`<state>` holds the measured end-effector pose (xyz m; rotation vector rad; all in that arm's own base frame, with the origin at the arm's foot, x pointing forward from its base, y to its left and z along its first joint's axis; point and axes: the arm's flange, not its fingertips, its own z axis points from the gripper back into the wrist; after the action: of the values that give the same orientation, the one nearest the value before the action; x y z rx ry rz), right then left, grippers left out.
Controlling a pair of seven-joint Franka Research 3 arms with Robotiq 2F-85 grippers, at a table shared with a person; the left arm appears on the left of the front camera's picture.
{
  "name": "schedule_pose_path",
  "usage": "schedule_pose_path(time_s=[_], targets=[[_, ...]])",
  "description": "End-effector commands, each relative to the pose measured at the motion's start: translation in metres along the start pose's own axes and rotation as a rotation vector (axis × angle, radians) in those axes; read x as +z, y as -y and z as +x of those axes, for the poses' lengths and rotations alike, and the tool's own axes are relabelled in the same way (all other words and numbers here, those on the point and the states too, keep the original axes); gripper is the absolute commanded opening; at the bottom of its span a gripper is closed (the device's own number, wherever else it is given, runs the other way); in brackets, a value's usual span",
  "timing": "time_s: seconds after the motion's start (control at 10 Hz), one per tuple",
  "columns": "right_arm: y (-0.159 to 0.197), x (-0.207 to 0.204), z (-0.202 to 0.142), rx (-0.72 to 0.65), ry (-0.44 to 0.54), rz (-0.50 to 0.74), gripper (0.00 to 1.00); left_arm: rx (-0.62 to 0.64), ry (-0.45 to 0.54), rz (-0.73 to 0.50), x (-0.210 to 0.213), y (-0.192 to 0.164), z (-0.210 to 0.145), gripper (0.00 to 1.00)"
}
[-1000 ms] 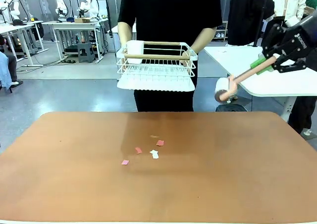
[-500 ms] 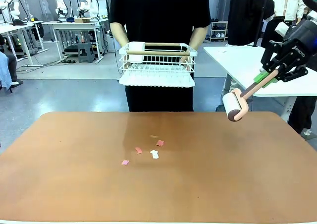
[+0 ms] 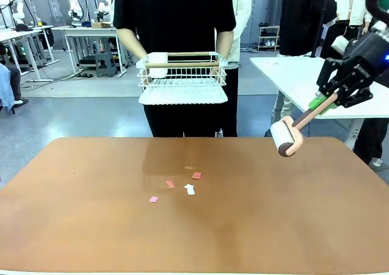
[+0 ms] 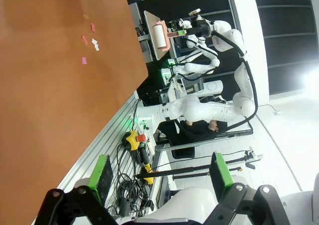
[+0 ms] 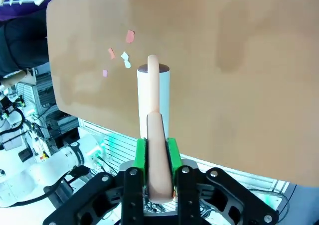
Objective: Clean the table.
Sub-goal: Clean the table with the Lint Roller when the human lifts the Dish drying rack.
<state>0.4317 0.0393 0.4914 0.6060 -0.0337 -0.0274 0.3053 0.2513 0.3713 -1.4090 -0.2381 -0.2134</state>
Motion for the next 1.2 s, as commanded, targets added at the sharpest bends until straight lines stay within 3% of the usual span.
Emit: schedule_pose_path(time_s=[0.0, 0.3, 0.6, 0.8, 0.9, 1.1], targets=[[0.014, -0.039, 0.028, 0.044, 0.010, -0.009, 0.22, -0.001, 0.006, 0.006, 0.002, 0.000, -0.001, 1.00], [0.020, -0.092, 0.041, 0.078, 0.031, -0.043, 0.22, -0.001, 0.006, 0.006, 0.002, 0.000, -0.001, 1.00], [0.017, -0.126, 0.050, 0.024, 0.057, -0.068, 0.22, -0.001, 0.006, 0.006, 0.002, 0.000, -0.001, 1.00], [0.013, -0.123, 0.054, -0.067, 0.064, -0.076, 0.22, -0.001, 0.006, 0.006, 0.002, 0.000, -0.001, 1.00], [0.019, -0.126, 0.051, 0.034, 0.039, -0.079, 0.22, -0.001, 0.006, 0.006, 0.002, 0.000, -0.001, 1.00], [0.019, -0.126, 0.051, 0.034, 0.039, -0.079, 0.22, -0.001, 0.006, 0.006, 0.002, 0.000, -0.001, 1.00]])
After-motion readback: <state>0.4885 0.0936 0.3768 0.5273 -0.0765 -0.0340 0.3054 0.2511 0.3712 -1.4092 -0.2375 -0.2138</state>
